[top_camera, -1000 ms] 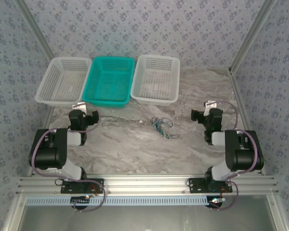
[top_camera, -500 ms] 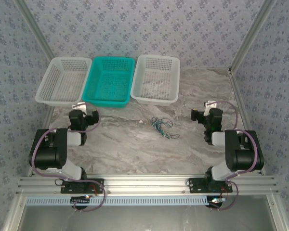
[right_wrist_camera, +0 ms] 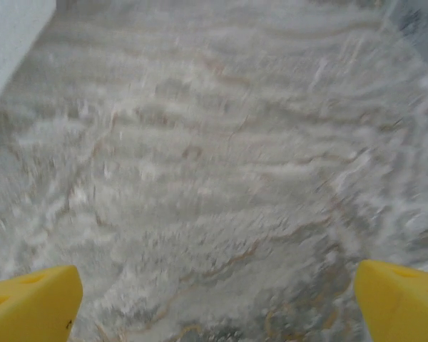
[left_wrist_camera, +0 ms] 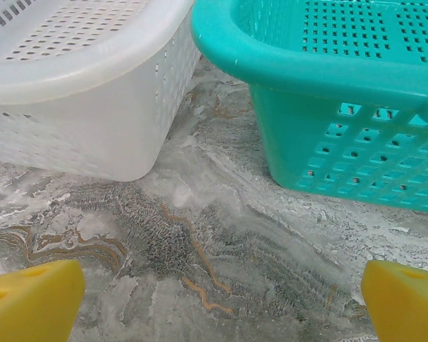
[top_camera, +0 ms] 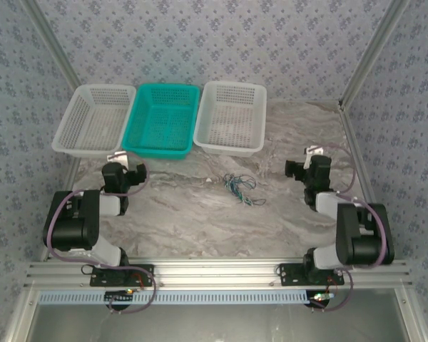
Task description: Untangle the cables
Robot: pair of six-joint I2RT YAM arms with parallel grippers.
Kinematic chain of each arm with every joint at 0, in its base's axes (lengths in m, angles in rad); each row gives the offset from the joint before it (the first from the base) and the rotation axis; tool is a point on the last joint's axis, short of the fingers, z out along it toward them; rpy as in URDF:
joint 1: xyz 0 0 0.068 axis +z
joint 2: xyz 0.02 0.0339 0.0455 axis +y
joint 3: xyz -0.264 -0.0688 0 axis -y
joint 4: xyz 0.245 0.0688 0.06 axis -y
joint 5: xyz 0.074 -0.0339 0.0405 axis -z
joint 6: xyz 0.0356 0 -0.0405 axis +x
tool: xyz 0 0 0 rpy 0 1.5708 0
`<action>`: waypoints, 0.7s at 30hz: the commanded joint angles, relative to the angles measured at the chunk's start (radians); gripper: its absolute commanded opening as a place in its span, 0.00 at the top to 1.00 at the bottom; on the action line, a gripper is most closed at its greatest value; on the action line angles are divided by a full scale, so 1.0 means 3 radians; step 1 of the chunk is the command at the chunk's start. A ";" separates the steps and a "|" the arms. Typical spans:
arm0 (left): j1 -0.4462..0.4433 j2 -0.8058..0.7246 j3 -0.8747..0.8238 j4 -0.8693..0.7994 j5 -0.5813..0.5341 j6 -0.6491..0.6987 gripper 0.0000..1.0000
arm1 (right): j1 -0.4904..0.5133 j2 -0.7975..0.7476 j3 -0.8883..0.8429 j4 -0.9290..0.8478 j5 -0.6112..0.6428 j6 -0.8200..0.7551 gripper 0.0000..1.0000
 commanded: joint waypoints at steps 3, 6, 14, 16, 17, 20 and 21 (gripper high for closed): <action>0.0002 -0.0052 0.0061 0.0094 0.0050 0.0043 0.01 | 0.0030 -0.0996 0.0798 -0.2238 0.0269 0.1222 0.00; -0.0007 -0.0052 0.0056 0.0111 0.0029 0.0049 0.01 | 0.0091 -0.1345 0.0896 -0.2663 -0.0289 0.1466 0.00; -0.0340 -0.0930 0.0140 -0.0842 -0.0491 0.0063 0.01 | 0.0978 -0.1548 0.0783 -0.2949 -0.0832 0.1910 0.00; -0.0416 -0.1202 0.0206 -0.1229 -0.0597 -0.0057 0.01 | 0.1288 -0.1484 0.0768 -0.3027 -0.0653 0.1919 0.00; -0.0467 -0.1359 0.0207 -0.1368 -0.0633 -0.0128 0.01 | 0.1427 -0.1433 0.0758 -0.3050 -0.0564 0.1920 0.00; -0.0604 -0.1839 0.0242 -0.1845 -0.0719 -0.0434 0.01 | 0.1662 -0.1204 0.0758 -0.2964 -0.0485 0.1907 0.00; -0.0638 -0.1979 0.0259 -0.2010 -0.0710 -0.0589 0.01 | 0.1713 -0.1108 0.0774 -0.2912 -0.0471 0.1896 0.00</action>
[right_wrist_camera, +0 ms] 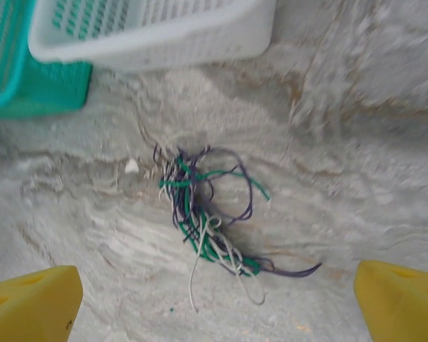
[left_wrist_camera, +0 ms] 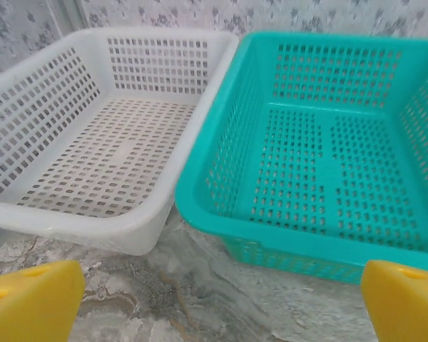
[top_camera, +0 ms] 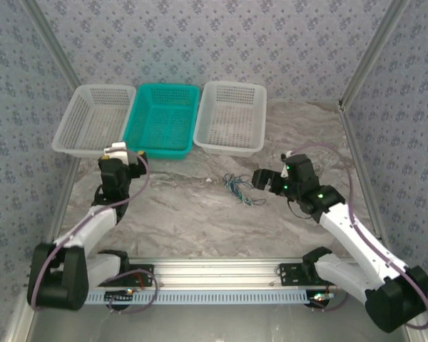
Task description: Untangle the cables
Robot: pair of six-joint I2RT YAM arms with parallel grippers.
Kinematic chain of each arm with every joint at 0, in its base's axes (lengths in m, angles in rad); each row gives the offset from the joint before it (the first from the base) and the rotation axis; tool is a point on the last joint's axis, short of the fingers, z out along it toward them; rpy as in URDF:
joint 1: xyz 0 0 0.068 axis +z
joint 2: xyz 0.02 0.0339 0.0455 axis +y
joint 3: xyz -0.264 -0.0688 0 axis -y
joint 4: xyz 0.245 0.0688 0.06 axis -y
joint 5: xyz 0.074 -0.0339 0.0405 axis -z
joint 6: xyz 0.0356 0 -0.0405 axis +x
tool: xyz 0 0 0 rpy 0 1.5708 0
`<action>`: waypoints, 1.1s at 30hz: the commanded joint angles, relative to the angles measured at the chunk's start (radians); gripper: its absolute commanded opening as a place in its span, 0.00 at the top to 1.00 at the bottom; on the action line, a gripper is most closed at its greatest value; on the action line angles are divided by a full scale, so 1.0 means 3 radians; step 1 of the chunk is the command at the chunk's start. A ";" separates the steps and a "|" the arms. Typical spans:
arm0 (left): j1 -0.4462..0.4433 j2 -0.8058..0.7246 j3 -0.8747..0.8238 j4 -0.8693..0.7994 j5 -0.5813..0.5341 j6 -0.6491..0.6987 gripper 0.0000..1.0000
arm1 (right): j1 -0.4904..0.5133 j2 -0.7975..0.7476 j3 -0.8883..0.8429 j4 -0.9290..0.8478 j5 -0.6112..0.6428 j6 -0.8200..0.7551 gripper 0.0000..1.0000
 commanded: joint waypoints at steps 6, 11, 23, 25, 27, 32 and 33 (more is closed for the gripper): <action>-0.0390 -0.0772 0.0197 -0.1349 0.0243 -0.1526 0.01 | 0.0231 0.0684 0.0236 0.0040 0.0215 -0.0010 0.00; -0.1238 -0.0362 0.0202 -0.0940 0.0369 -0.2622 0.08 | 0.0300 0.0917 0.0229 0.0185 0.0271 0.0035 0.00; -0.2198 0.1856 0.1757 -0.0874 0.0901 -0.2585 0.26 | 0.0404 0.0894 0.0040 0.0171 0.0288 0.0268 0.00; -0.2196 0.2022 0.1901 -0.0884 0.0863 -0.2562 0.27 | 0.0418 0.0833 0.0004 0.0154 0.0332 0.0291 0.00; -0.2193 0.2197 0.2099 -0.1053 0.0786 -0.2589 0.27 | 0.0423 0.0768 -0.0027 0.0132 0.0381 0.0310 0.00; -0.2195 0.2575 0.2395 -0.1146 0.0863 -0.2716 0.27 | 0.0424 0.0709 -0.0034 0.0084 0.0446 0.0296 0.00; -0.2195 0.2656 0.2441 -0.1148 0.0877 -0.2743 0.27 | 0.0425 0.0711 -0.0037 0.0087 0.0457 0.0294 0.00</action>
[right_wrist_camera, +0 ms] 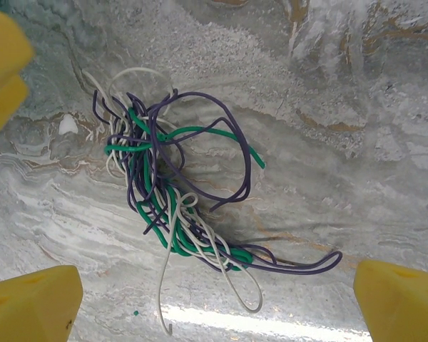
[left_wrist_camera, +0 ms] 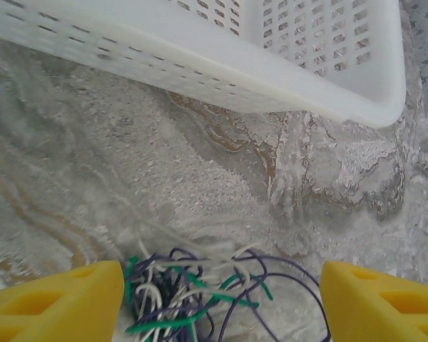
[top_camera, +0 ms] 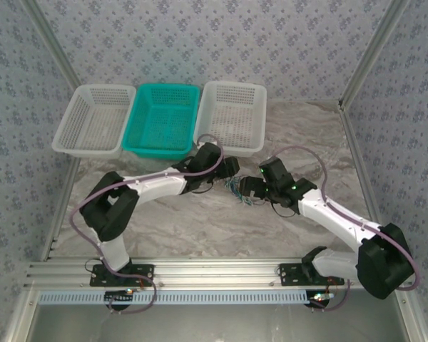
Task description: Untangle the cables
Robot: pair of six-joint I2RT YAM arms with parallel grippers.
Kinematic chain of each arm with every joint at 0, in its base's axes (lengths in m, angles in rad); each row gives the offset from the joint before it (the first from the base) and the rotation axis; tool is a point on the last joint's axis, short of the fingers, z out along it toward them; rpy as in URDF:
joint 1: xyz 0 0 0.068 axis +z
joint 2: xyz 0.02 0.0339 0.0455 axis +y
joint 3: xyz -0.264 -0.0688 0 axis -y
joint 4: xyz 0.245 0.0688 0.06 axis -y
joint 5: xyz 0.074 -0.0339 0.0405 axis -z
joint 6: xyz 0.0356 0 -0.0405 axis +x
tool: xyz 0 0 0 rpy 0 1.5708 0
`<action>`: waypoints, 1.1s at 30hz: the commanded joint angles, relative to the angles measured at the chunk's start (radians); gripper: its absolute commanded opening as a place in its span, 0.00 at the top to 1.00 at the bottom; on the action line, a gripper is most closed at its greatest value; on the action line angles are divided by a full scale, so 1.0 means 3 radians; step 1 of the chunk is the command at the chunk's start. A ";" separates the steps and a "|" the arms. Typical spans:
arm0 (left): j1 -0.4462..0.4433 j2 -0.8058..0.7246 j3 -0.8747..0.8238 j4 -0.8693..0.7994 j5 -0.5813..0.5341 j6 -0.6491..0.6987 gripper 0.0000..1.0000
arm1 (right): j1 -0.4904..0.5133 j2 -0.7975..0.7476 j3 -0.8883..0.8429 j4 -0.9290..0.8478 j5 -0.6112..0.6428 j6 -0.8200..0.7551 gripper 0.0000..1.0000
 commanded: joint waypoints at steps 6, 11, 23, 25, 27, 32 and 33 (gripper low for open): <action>0.0002 0.0414 0.0313 -0.0252 -0.0021 -0.0134 0.46 | 0.0022 -0.0049 -0.0021 -0.0120 0.0129 0.0055 0.00; 0.0000 0.0378 0.0326 -0.0266 -0.0001 -0.0085 0.86 | 0.0027 -0.0060 -0.0025 -0.0090 0.0167 0.0065 0.00; -0.0030 -0.0209 0.0076 -0.0331 0.0517 0.0223 1.00 | 0.0319 -0.0304 -0.0443 0.1336 0.0275 -0.1035 0.00; -0.0053 -0.0323 0.0046 -0.0344 0.0567 0.0254 1.00 | 0.0358 -0.0253 -0.0666 0.1841 0.0281 -0.1499 0.00; -0.0086 -0.0415 0.0033 -0.0355 0.0620 0.0290 1.00 | 0.0379 -0.0154 -0.1002 0.2517 0.0267 -0.2069 0.00; -0.0140 -0.0554 0.0083 -0.0437 0.0746 0.0368 1.00 | 0.0197 0.0208 -0.1297 0.3503 -0.0032 -0.2450 0.00; -0.0146 -0.0586 0.0085 -0.0433 0.0768 0.0372 1.00 | 0.0186 0.0270 -0.1222 0.3419 -0.0126 -0.2488 0.02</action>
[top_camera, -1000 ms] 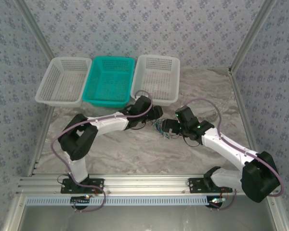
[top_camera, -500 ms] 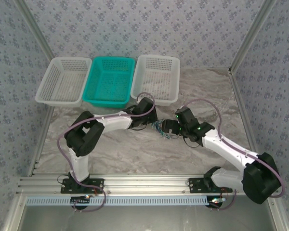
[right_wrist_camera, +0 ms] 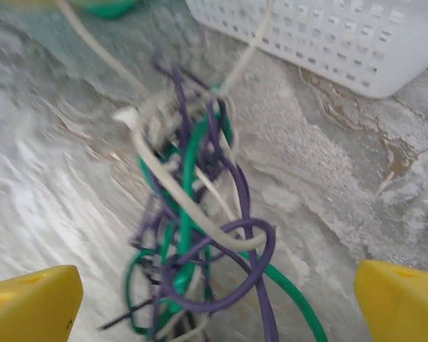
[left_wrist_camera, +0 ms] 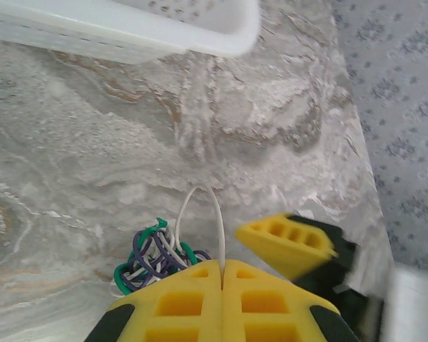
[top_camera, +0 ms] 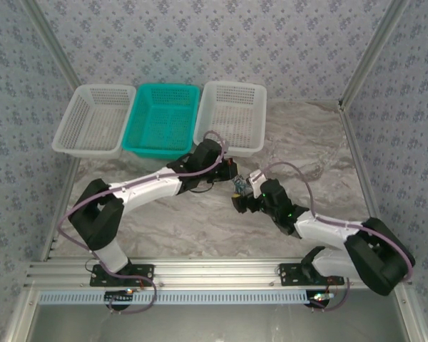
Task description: Untangle the cables
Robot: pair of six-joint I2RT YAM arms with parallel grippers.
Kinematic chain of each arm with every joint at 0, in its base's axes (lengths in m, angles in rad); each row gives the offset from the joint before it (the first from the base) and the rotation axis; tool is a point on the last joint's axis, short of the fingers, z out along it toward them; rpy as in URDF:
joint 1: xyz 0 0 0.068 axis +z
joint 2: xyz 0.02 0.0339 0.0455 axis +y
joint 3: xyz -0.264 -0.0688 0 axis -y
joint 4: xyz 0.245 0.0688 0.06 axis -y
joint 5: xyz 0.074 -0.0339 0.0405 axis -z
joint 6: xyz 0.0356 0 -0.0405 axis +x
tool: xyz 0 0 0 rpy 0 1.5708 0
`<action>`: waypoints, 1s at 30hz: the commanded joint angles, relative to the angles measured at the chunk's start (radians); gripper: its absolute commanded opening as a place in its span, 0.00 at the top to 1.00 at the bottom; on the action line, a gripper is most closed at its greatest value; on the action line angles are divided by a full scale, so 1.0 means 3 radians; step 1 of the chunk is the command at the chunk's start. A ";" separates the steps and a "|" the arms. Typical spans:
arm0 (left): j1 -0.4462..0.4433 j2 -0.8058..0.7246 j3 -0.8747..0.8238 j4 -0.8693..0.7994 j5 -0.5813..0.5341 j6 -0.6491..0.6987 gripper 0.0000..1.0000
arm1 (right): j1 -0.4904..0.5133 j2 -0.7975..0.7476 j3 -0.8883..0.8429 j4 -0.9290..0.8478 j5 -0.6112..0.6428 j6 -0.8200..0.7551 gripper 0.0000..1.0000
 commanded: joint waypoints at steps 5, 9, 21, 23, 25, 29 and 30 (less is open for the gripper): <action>-0.0026 -0.0412 -0.0059 0.0056 0.0186 0.0157 1.00 | -0.0164 0.0316 0.0043 0.0984 -0.0353 -0.0189 0.49; -0.0022 -0.0743 -0.0127 0.0056 -0.0021 0.0301 1.00 | -0.0273 0.0367 0.0113 0.0674 -0.0532 0.0036 0.71; 0.0170 -0.1845 -0.0348 -0.0284 -0.1098 0.0644 1.00 | -0.0355 0.0398 0.0178 -0.0113 -0.0316 0.0362 0.97; 0.0226 -0.2058 -0.0458 -0.0260 -0.1229 0.0630 1.00 | -0.0357 0.0416 0.0172 -0.0179 -0.0294 0.0365 0.97; 0.0275 -0.2233 -0.0542 -0.0283 -0.1363 0.0624 1.00 | -0.0364 0.0442 0.0153 -0.0181 -0.0246 0.0386 0.95; 0.0350 -0.2370 -0.0678 -0.0312 -0.1432 0.0594 1.00 | -0.0377 0.0498 0.0180 -0.0213 -0.0261 0.0454 0.94; 0.0352 -0.2356 -0.0703 -0.0289 -0.1375 0.0585 1.00 | -0.0378 0.0492 0.0189 -0.0207 -0.0325 0.0462 0.93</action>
